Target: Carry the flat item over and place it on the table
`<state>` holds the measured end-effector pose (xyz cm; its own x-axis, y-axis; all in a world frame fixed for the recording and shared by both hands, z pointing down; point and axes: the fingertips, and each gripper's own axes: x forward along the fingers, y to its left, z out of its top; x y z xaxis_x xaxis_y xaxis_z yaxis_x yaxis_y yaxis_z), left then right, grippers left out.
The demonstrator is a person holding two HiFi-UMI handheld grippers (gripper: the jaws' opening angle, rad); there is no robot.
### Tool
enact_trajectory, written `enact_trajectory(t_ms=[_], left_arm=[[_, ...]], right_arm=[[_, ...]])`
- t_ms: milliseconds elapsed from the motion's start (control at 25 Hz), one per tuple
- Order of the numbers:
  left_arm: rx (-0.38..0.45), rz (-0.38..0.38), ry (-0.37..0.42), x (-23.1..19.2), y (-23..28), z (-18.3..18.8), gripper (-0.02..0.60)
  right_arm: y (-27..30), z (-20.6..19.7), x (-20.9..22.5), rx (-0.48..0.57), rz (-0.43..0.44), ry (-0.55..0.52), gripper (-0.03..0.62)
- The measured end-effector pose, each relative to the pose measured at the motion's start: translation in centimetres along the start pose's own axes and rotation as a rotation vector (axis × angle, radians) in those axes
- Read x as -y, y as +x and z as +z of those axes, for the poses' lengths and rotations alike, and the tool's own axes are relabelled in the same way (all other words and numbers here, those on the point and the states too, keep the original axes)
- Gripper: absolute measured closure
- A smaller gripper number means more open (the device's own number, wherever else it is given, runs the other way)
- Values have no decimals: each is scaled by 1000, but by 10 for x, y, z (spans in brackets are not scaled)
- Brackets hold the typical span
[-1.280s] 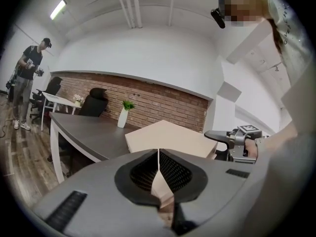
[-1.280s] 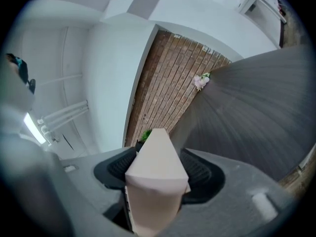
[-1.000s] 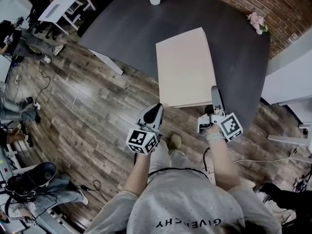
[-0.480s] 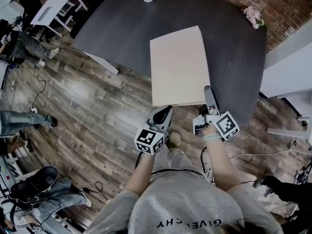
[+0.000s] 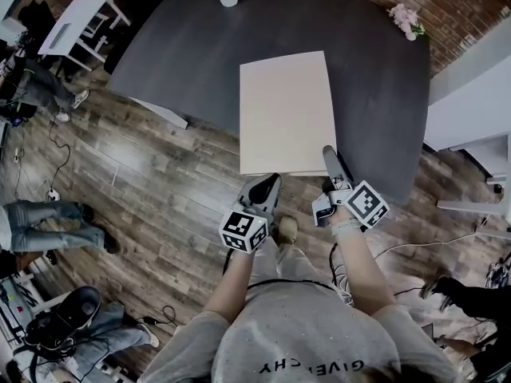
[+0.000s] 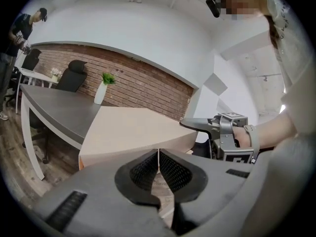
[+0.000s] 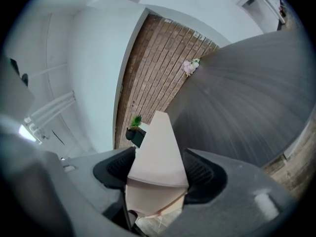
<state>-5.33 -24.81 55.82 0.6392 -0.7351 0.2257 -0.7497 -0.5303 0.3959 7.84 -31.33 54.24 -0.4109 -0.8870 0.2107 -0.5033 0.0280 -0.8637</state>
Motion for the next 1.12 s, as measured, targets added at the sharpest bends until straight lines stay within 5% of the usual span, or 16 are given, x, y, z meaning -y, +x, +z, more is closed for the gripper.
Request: enact_trajectory(t_ms=[280,440,800,1120], left_arm=[[-1,-16,-22,-13,8,1,575],[-1,-15,-43,-21,14,4,575],[5,-30,-72,-34,25,8,576],[10,-33,-79,-41,34,10,576]], right_arm=[[12,-6,4,-62,-67,-69,293],[17,-5,10,-110,-128,-242,310],[30,-6,1,-130,-117,-321,313],[25,-5,-3,-135,-125,-549,347]])
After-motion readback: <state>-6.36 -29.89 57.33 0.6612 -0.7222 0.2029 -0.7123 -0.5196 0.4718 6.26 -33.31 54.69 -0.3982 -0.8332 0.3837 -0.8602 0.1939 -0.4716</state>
